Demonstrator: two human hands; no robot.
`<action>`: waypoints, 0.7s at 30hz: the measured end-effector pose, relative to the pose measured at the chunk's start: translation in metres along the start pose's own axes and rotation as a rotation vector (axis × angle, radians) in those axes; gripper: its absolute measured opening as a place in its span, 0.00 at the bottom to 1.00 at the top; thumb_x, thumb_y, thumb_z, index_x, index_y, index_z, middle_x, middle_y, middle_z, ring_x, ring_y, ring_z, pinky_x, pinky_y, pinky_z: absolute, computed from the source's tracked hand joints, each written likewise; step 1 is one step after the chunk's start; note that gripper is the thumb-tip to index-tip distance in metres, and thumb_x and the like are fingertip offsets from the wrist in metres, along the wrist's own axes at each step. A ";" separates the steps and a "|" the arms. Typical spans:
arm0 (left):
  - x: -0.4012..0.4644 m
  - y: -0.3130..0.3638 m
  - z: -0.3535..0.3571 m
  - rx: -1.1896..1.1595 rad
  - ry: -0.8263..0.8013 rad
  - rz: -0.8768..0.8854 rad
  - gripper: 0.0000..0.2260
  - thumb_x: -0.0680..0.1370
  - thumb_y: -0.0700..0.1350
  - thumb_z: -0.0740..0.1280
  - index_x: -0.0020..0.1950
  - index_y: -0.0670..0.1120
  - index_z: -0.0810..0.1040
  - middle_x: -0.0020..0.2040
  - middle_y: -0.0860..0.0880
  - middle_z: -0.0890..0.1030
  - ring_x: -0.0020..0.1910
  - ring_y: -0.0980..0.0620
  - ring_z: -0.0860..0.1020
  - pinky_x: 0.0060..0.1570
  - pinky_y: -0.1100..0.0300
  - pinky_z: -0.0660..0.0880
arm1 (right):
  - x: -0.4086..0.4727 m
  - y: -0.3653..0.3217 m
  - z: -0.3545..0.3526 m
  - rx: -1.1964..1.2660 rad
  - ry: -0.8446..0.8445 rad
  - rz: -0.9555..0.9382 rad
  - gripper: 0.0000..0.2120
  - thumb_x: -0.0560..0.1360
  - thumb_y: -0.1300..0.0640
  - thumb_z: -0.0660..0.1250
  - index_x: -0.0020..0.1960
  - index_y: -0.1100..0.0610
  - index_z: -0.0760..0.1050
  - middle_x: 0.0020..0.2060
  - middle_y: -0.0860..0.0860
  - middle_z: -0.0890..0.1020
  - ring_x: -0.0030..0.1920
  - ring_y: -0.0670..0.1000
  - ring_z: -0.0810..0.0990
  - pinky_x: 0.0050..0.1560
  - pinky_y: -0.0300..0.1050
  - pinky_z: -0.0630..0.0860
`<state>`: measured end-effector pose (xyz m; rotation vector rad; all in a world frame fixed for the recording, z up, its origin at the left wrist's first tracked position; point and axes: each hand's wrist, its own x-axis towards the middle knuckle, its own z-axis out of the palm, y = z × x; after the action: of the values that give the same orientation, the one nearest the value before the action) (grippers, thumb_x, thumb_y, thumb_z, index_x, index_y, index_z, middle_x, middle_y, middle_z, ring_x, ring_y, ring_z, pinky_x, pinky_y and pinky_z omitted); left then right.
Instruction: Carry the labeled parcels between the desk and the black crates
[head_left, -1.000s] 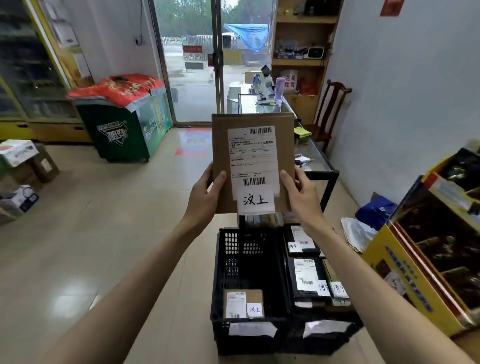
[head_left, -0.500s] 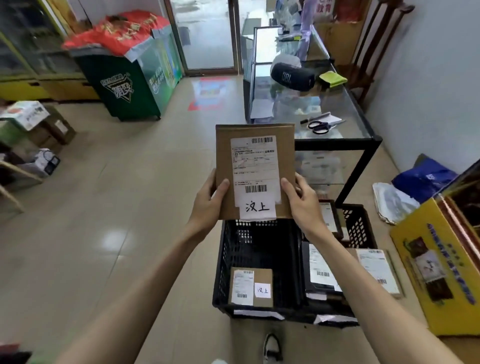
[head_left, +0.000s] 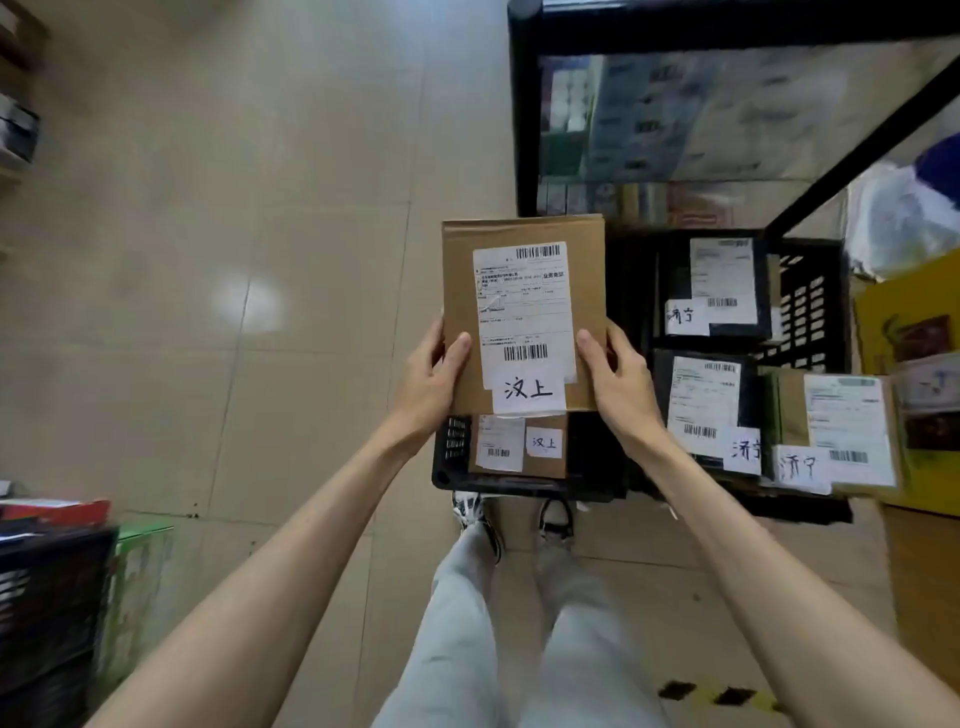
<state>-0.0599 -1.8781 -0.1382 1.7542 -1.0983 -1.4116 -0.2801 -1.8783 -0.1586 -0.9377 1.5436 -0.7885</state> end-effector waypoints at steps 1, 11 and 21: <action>0.007 -0.013 0.002 0.014 -0.017 -0.017 0.22 0.85 0.51 0.62 0.78 0.45 0.67 0.68 0.48 0.79 0.65 0.54 0.79 0.63 0.52 0.78 | 0.004 0.013 0.004 0.000 -0.005 0.027 0.28 0.82 0.43 0.61 0.79 0.51 0.62 0.70 0.47 0.75 0.68 0.45 0.74 0.69 0.46 0.72; 0.047 -0.144 0.012 0.230 -0.067 -0.154 0.18 0.85 0.48 0.62 0.75 0.49 0.72 0.65 0.45 0.74 0.55 0.76 0.69 0.62 0.74 0.68 | 0.032 0.129 0.041 -0.127 -0.010 0.146 0.23 0.83 0.46 0.59 0.77 0.47 0.65 0.70 0.46 0.70 0.68 0.43 0.70 0.68 0.40 0.67; 0.060 -0.230 0.018 0.268 -0.100 -0.252 0.17 0.84 0.52 0.61 0.73 0.56 0.74 0.62 0.48 0.77 0.62 0.54 0.75 0.68 0.49 0.72 | 0.034 0.207 0.071 -0.139 -0.039 0.284 0.19 0.84 0.50 0.59 0.75 0.48 0.67 0.65 0.43 0.71 0.52 0.29 0.72 0.46 0.24 0.69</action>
<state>-0.0228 -1.8254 -0.3674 2.0916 -1.1982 -1.5751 -0.2439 -1.8124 -0.3666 -0.8047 1.6680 -0.4636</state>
